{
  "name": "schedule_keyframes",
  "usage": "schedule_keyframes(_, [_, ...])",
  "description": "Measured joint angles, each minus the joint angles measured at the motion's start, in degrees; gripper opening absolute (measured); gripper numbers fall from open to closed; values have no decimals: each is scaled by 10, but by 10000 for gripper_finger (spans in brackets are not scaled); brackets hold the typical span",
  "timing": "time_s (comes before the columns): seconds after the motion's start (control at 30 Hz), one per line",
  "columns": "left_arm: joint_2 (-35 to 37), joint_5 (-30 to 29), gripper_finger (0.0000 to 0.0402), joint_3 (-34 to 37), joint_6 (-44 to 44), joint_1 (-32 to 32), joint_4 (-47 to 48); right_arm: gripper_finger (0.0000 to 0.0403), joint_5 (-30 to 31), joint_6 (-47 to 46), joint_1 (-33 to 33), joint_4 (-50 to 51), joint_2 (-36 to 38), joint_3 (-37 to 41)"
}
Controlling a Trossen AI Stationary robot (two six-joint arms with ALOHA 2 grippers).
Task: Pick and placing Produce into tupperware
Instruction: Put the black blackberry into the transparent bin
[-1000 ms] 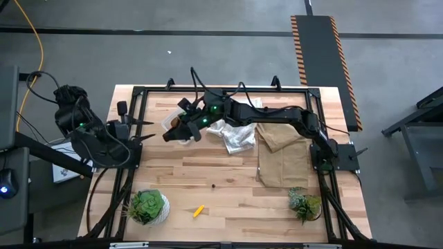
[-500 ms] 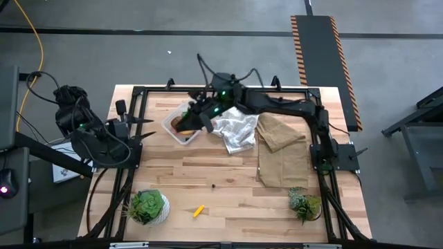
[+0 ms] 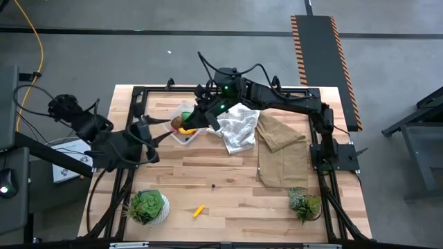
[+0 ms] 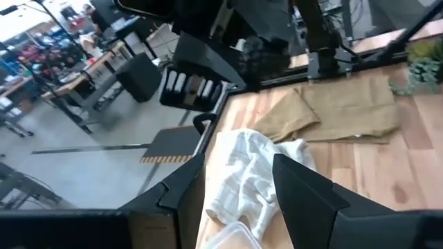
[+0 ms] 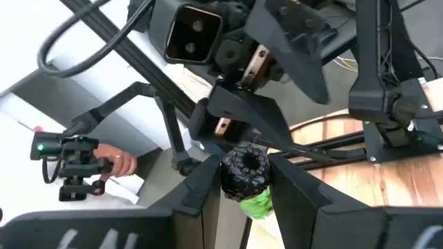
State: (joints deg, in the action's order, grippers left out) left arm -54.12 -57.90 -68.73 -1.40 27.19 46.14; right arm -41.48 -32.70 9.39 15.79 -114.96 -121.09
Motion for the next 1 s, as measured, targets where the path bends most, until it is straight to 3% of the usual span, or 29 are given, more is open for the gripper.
schedule_keyframes(0.17, [0,39,159,0,44,-66,-61,97,-17,6,5,2,5,0])
schedule_keyframes(0.4, [2,158,159,0,91,-137,-79,97,-5,18,16,13,17,0])
schedule_keyframes(0.7, [-16,192,159,0,192,-164,-103,96,26,30,16,31,19,0])
schedule_keyframes(1.0, [-45,170,159,0,241,-164,-117,96,30,27,19,33,19,0])
